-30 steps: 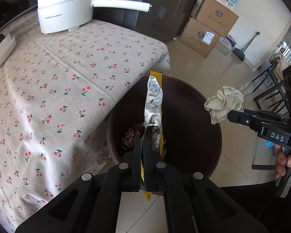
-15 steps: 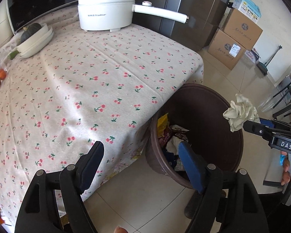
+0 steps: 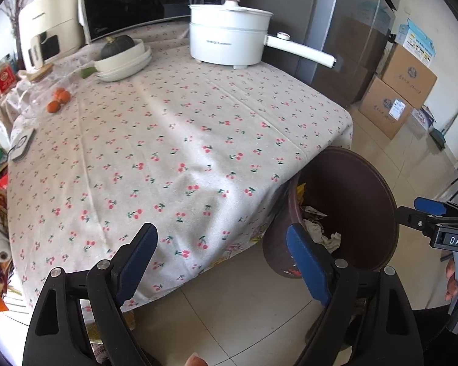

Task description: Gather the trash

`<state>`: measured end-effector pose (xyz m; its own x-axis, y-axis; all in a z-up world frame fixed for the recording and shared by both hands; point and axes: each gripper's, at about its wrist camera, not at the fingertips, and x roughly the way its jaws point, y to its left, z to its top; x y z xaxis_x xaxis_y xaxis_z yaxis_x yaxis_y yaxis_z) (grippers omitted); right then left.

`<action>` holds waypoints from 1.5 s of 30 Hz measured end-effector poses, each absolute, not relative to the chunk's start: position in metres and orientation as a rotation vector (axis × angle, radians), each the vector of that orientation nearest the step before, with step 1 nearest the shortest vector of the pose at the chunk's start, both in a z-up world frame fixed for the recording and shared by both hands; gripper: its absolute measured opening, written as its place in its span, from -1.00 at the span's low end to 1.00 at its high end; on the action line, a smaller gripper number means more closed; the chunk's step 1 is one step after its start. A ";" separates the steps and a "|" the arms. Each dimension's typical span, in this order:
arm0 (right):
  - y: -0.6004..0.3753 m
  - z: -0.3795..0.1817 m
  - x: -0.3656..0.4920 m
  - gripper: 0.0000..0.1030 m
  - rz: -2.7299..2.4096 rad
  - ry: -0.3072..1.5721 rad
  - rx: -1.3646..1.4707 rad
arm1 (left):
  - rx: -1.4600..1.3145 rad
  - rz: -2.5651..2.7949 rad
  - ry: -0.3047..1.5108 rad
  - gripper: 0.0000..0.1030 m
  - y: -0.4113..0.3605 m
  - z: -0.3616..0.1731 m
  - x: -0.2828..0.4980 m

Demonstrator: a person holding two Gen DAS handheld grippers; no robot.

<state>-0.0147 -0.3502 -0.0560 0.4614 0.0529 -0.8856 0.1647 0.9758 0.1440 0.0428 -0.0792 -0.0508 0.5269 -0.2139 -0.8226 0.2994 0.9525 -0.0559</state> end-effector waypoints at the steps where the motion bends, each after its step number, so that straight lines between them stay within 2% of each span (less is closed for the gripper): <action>1: -0.346 -0.054 -0.017 0.78 -0.072 1.083 0.214 | 0.087 -0.276 0.956 0.73 -0.072 -0.049 0.038; 17: -0.251 -0.007 -0.069 0.89 -0.069 0.761 -0.099 | 0.058 -0.070 0.815 0.78 -0.018 -0.037 -0.023; 45: -0.253 -0.012 -0.065 0.90 -0.053 0.782 -0.005 | 0.073 -0.077 0.738 0.78 -0.027 -0.024 -0.034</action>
